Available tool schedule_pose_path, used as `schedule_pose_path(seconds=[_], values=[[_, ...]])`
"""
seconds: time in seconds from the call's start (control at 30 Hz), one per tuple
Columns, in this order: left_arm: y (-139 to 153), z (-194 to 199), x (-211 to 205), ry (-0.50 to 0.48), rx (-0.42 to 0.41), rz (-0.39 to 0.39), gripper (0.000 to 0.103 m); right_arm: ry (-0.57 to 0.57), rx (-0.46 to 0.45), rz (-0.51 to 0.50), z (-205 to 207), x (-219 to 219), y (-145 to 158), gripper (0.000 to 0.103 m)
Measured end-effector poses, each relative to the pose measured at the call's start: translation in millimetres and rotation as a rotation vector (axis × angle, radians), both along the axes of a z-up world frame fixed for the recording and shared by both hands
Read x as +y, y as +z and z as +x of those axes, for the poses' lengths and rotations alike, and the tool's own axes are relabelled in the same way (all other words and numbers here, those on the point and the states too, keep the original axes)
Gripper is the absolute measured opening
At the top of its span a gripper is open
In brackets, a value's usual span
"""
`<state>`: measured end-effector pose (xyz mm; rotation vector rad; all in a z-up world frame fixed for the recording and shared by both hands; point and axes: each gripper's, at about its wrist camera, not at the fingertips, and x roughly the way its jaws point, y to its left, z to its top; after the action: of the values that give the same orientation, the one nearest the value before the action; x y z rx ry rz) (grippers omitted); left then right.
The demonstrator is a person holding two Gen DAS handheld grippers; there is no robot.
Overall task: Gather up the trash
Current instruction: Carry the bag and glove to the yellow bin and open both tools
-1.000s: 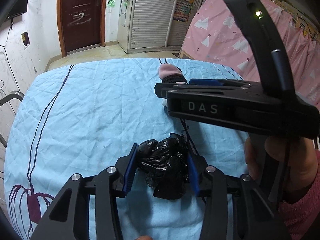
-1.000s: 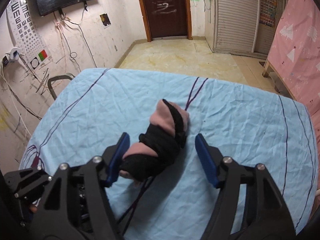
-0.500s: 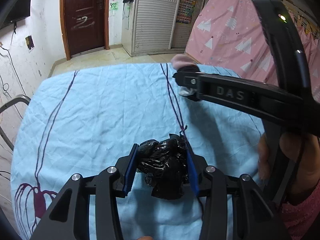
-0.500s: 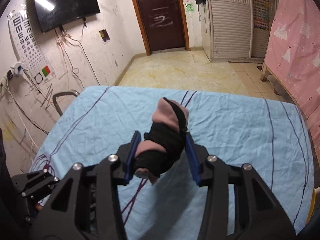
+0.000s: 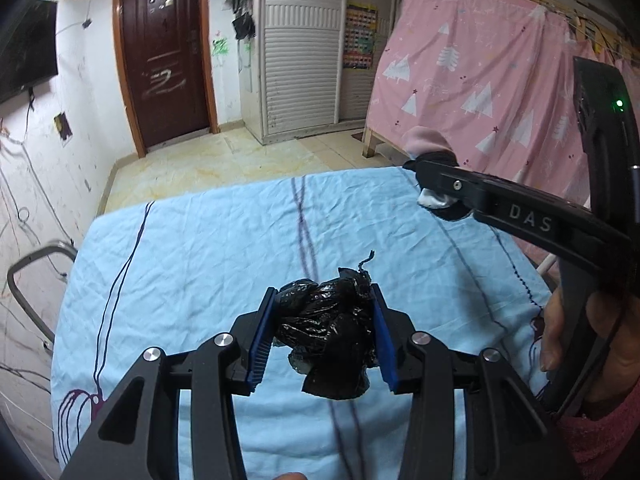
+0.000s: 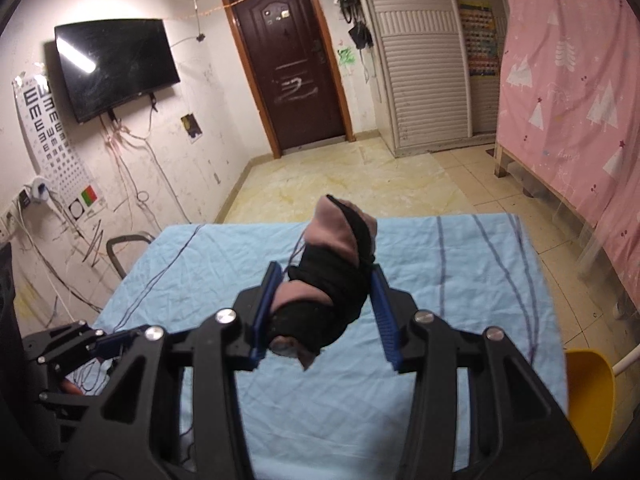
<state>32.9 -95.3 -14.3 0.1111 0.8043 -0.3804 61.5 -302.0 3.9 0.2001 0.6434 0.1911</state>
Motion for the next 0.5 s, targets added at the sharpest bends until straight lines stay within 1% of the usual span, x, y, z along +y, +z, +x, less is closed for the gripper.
schedule_pose_path(seconds=[0.27, 0.5], values=[[14, -12, -44, -0.060, -0.037, 0.051, 0.036, -0.086, -0.048, 0.042, -27, -52, 8, 0.043], [21, -22, -84, -0.118, -0.064, 0.087, 0.036, -0.173, -0.077, 0.068, -52, -99, 9, 0.043]])
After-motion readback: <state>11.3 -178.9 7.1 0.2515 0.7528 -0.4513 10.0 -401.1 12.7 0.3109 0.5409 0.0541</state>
